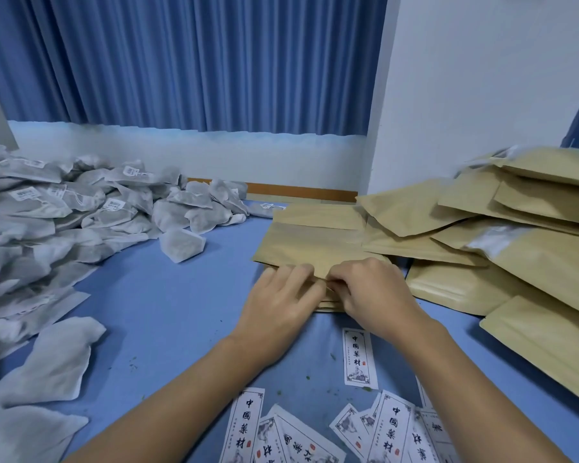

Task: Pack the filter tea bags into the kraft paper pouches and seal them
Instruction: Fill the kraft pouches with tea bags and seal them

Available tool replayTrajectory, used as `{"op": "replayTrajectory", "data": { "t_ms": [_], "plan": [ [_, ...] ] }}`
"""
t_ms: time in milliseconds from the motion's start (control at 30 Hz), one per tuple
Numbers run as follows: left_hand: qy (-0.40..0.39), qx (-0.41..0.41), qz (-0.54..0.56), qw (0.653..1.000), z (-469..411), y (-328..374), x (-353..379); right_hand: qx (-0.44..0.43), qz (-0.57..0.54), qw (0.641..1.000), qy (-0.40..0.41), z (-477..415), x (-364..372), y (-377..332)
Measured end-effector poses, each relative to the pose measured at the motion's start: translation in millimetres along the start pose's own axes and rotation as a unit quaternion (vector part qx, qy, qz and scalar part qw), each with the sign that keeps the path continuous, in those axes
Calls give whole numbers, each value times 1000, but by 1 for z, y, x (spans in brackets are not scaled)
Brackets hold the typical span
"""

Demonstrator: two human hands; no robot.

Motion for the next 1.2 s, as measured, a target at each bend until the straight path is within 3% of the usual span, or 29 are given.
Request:
{"op": "replayTrajectory", "data": {
  "t_ms": [233, 500, 600, 667, 800, 867, 967, 1067, 1200],
  "plan": [
    [56, 38, -22, 997, -8, 1, -15, 25, -11, 999, 22, 1, -2, -3],
    [10, 46, -38, 998, -17, 9, -10, 60, -2, 998, 35, -2, -3, 1],
    [-21, 110, -4, 994, -8, 34, -7, 149, -33, 978, 144, -10, -31, 34],
    [-29, 110, 12, 993, -7, 43, -9, 152, -90, 966, 188, -14, -46, 45],
    [-37, 78, -20, 996, -23, 39, -12, 63, -19, 997, -47, -22, -2, 13],
    [-83, 62, -45, 994, -25, 37, -4, 70, 20, 996, -59, -23, 4, 15],
    [-199, -53, -43, 978, -22, 20, 10, 96, 41, 994, -18, -27, -5, 17],
    [-332, -170, -8, 928, -17, -3, 39, 92, 23, 995, 20, -28, -17, 7],
    [-439, -223, 67, 868, -25, -29, 89, 30, 35, 999, 16, -28, -29, -19]
  ]
}}
Point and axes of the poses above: each hand's wrist, its own z-axis away from the middle knuckle, its own x-axis out of the palm, y = z × x, the point moved 10 cm from there along -z, towards the middle knuckle, and after that the axes turned 2 degrees about y, right-handed, at the moved point
